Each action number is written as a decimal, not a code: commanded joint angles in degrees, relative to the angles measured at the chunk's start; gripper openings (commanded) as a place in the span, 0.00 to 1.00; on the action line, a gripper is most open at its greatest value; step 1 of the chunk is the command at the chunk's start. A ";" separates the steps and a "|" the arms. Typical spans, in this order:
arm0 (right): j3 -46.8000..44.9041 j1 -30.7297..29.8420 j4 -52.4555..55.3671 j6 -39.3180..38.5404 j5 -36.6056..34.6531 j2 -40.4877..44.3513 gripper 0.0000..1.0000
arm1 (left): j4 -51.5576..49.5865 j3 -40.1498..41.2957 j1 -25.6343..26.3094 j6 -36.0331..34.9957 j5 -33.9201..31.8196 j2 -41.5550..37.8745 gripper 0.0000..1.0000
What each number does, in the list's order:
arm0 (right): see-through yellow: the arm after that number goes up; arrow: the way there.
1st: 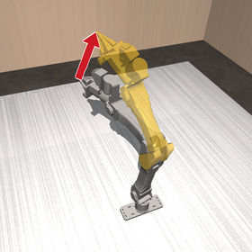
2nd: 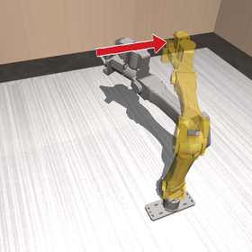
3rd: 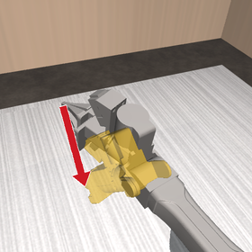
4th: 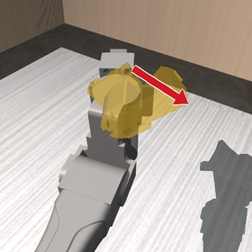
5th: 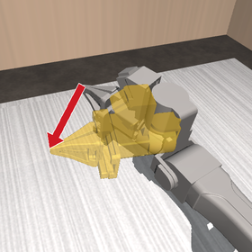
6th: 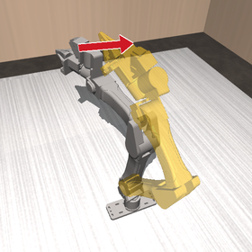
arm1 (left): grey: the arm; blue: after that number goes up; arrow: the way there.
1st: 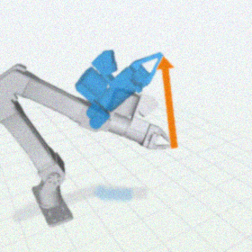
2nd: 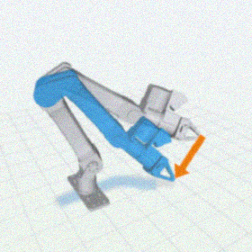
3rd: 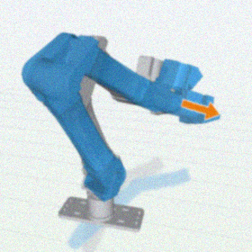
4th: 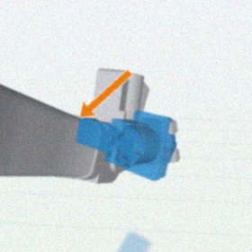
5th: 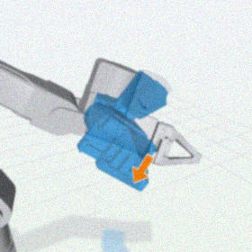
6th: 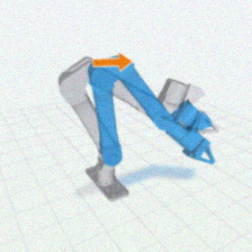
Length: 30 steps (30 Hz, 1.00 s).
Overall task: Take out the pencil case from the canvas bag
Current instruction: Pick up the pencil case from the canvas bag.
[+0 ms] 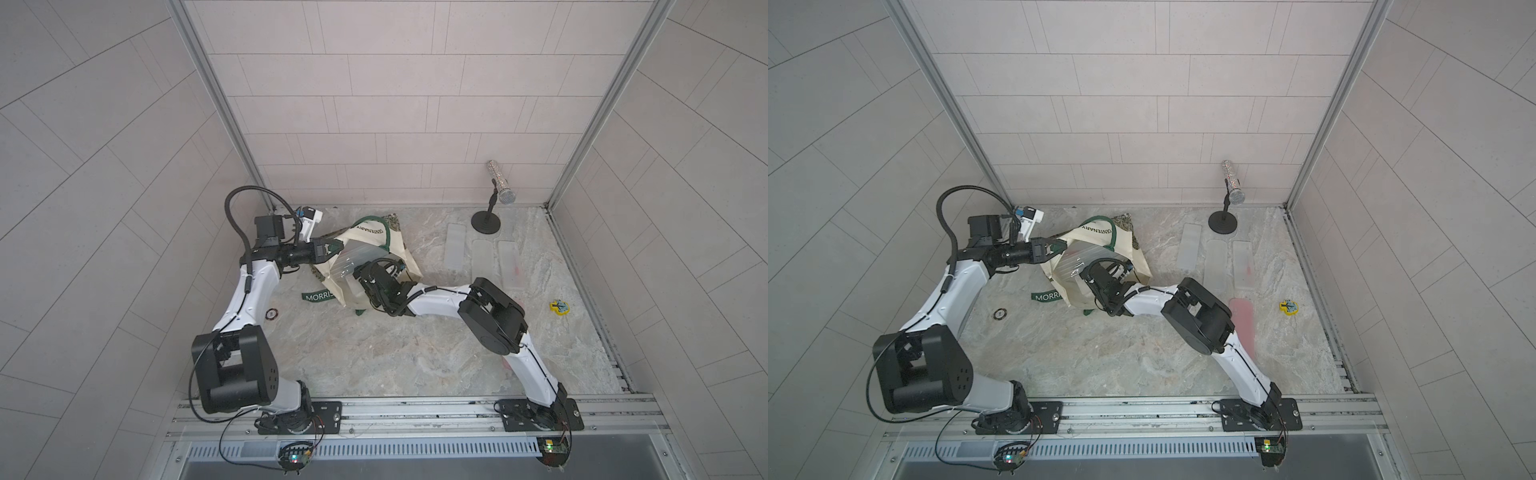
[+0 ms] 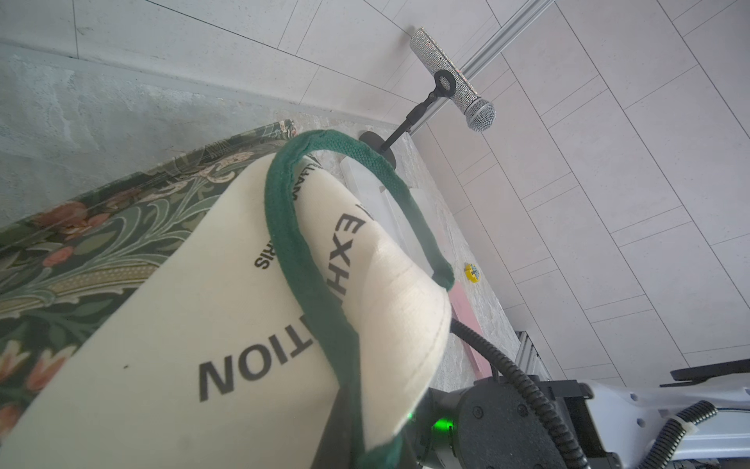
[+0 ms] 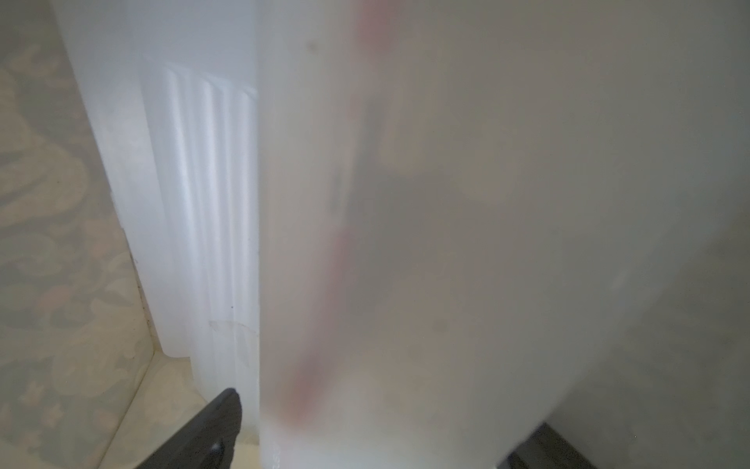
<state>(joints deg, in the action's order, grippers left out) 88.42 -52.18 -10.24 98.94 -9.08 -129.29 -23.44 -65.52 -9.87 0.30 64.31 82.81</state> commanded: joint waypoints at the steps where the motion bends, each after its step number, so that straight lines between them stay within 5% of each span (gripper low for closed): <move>1: -1.61 0.72 5.23 4.30 1.94 -4.97 0.92 | 1.29 0.04 0.04 -1.06 6.48 -3.01 0.00; 12: -9.08 2.35 -3.04 6.37 5.32 -5.80 0.68 | 1.34 0.19 0.07 -1.13 6.18 -4.18 0.00; 30: -16.04 2.18 -16.23 -14.03 6.31 2.44 0.40 | 1.60 0.45 0.04 -1.09 5.03 -3.12 0.00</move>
<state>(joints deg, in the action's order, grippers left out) 73.80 -50.09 -32.45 90.70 -3.16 -127.76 -23.46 -64.99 -9.91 -0.03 64.01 81.58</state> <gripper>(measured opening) 0.406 0.092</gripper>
